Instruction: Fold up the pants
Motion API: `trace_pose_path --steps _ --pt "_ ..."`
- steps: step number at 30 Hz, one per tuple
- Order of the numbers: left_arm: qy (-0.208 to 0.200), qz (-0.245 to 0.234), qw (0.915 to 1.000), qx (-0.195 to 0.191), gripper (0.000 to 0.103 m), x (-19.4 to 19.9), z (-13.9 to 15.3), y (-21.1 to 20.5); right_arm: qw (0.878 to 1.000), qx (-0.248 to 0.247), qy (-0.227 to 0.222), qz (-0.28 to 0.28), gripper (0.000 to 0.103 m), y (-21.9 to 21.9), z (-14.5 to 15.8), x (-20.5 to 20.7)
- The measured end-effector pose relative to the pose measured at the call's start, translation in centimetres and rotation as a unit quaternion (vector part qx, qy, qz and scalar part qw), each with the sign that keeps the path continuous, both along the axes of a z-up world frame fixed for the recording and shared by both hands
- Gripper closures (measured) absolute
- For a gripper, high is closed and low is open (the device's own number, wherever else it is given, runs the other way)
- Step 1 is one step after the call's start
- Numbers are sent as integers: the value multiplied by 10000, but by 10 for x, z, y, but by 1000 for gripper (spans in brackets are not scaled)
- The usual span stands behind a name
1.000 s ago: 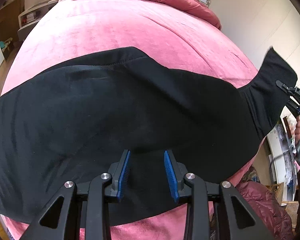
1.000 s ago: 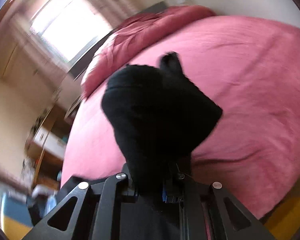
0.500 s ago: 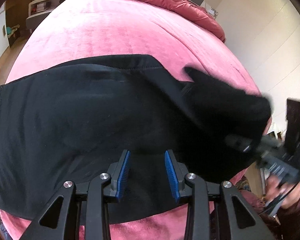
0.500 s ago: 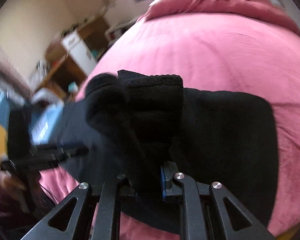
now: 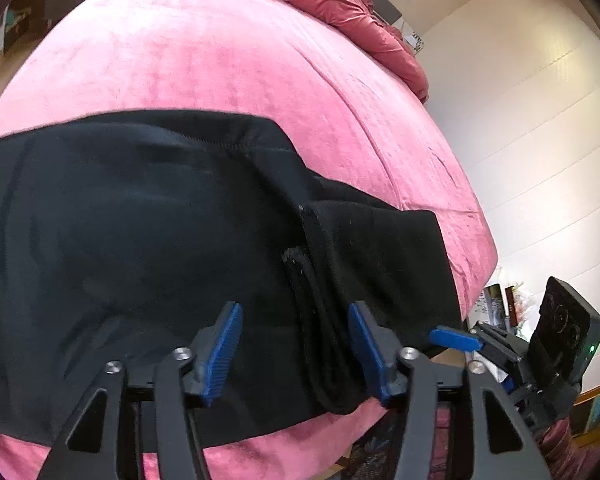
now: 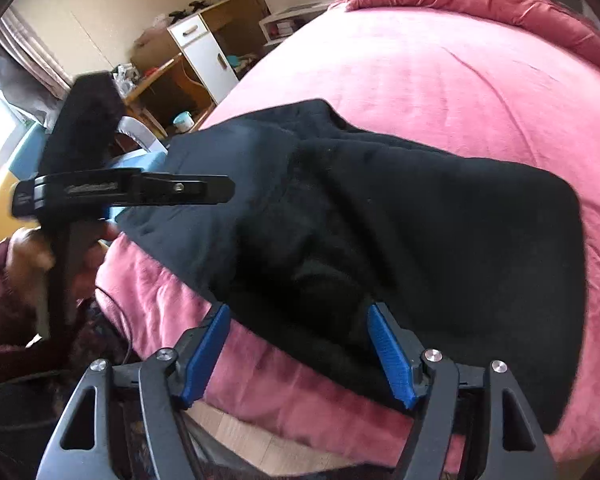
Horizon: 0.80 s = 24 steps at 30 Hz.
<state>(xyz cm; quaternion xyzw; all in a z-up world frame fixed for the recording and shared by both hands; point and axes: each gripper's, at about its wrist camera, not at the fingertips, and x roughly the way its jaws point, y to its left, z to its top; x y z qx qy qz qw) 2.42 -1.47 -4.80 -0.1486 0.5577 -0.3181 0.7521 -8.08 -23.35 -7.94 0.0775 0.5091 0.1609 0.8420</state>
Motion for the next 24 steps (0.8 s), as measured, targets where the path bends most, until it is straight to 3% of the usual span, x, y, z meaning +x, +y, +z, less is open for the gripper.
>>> trace_pose_path --steps 4,6,7,15,16,17,18,24 --pt "180 6 9996 -221 36 6 0 0 9983 40 -154 -557 34 -24 3 -5" --pt "208 -52 9996 -206 35 5 1 -4 9976 36 -164 -672 45 -30 2 3" --pt "216 -93 9995 -196 35 6 1 -7 9979 60 -153 -632 53 -27 -1 7" --pt "561 -603 9965 130 39 12 -19 -50 9966 -759 224 213 62 17 -34 14" --pt "502 -644 9964 216 45 9 -19 -52 9958 -841 234 268 62 20 -37 12" --pt "269 -781 9958 390 62 4 -18 -58 9958 -841 252 276 62 20 -38 12" --pt "54 -890 9945 541 67 -1 -16 -62 9961 -802 268 265 62 18 -38 11" --pt "-768 -1061 9856 1071 71 -22 -3 -61 9974 -556 400 231 62 1 -31 7"
